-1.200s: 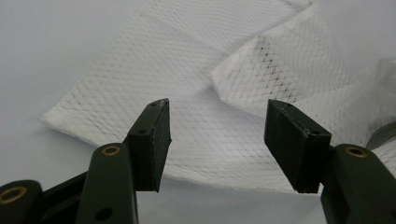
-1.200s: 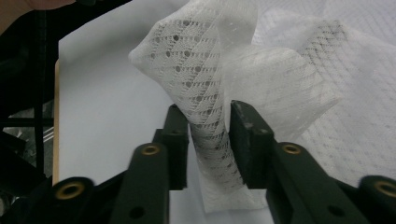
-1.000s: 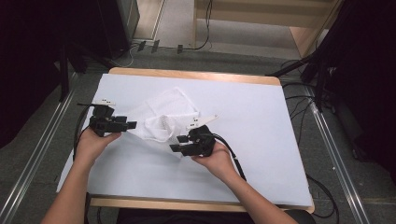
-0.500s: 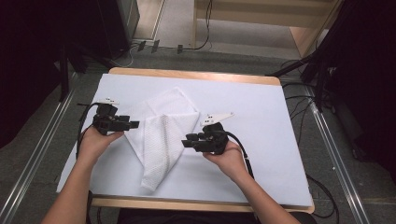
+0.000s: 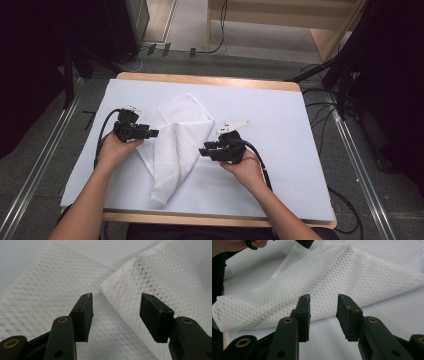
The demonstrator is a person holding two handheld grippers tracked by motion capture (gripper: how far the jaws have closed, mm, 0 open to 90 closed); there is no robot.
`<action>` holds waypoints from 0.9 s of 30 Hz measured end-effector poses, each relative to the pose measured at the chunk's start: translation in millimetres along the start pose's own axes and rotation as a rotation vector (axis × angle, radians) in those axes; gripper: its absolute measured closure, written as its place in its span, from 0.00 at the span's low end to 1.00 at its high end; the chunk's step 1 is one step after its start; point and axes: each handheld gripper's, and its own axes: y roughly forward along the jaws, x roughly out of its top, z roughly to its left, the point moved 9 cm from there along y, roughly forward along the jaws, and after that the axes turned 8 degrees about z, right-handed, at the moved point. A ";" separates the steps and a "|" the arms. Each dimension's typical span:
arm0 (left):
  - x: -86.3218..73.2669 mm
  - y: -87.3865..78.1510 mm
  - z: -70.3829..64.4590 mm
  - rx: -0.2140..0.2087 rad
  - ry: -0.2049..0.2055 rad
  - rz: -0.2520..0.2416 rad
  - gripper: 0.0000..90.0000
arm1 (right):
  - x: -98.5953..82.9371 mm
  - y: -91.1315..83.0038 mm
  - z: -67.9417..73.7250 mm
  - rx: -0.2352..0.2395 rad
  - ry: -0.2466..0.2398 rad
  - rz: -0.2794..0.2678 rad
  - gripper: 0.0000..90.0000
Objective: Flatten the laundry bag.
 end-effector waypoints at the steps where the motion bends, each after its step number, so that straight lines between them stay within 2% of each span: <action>1: 0.0 1.8 0.0 0.008 0.007 0.008 0.51 | -0.1 -0.2 -1.3 -0.005 -0.001 -0.002 0.73; 5: 0.1 7.4 -2.2 0.012 0.018 0.019 0.52 | -1.1 -3.2 -7.2 -0.023 0.008 -0.006 0.73; 8: -2.2 15.5 -3.5 0.031 0.043 0.046 0.55 | -1.7 -6.9 -13.4 -0.038 0.015 -0.012 0.72; 11: -2.0 18.6 -5.2 0.041 0.060 0.037 0.61 | -1.5 -11.8 -21.3 -0.056 0.030 -0.025 0.72; 15: -2.5 20.2 -5.6 0.068 0.087 0.019 0.77 | -2.4 -15.4 -28.5 -0.074 0.044 -0.030 0.72; 16: -3.1 20.4 -5.5 0.082 0.103 0.018 0.77 | -2.7 -16.5 -31.0 -0.080 0.052 -0.031 0.72; 18: -3.9 21.0 -5.7 0.063 0.090 0.023 0.92 | -3.4 -20.1 -38.7 -0.096 0.071 -0.037 0.72; 20: -4.1 21.5 -6.5 0.042 0.082 0.026 1.00 | -3.2 -21.6 -41.2 -0.098 0.081 -0.046 0.72; 27: -3.8 19.2 -6.4 0.012 0.049 0.034 1.00 | -4.0 -26.2 -49.4 -0.115 0.097 -0.051 0.72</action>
